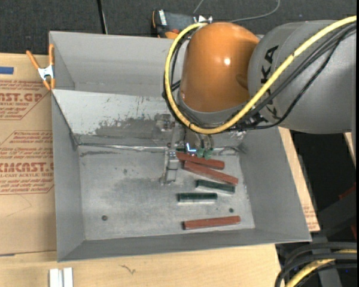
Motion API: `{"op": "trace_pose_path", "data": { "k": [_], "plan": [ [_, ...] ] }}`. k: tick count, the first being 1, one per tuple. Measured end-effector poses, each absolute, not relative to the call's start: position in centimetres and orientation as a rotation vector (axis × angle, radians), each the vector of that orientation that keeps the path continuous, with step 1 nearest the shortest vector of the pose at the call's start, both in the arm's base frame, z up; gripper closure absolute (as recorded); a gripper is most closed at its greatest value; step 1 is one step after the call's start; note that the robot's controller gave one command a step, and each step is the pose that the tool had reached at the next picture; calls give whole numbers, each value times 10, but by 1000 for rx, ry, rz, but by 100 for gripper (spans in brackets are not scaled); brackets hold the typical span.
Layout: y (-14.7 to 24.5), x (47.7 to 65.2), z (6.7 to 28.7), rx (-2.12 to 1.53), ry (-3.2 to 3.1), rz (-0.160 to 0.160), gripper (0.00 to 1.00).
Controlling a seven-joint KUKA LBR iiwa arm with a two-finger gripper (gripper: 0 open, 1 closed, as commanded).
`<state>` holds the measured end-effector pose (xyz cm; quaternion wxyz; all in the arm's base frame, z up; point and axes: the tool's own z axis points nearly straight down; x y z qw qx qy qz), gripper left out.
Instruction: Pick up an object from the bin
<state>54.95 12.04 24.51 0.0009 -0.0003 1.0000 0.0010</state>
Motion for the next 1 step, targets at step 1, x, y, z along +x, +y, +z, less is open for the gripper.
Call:
{"op": "trace_pose_path", "data": {
  "k": [1],
  "plan": [
    [127, 583, 279, -298, 3121, 1, 0]
  ]
}}
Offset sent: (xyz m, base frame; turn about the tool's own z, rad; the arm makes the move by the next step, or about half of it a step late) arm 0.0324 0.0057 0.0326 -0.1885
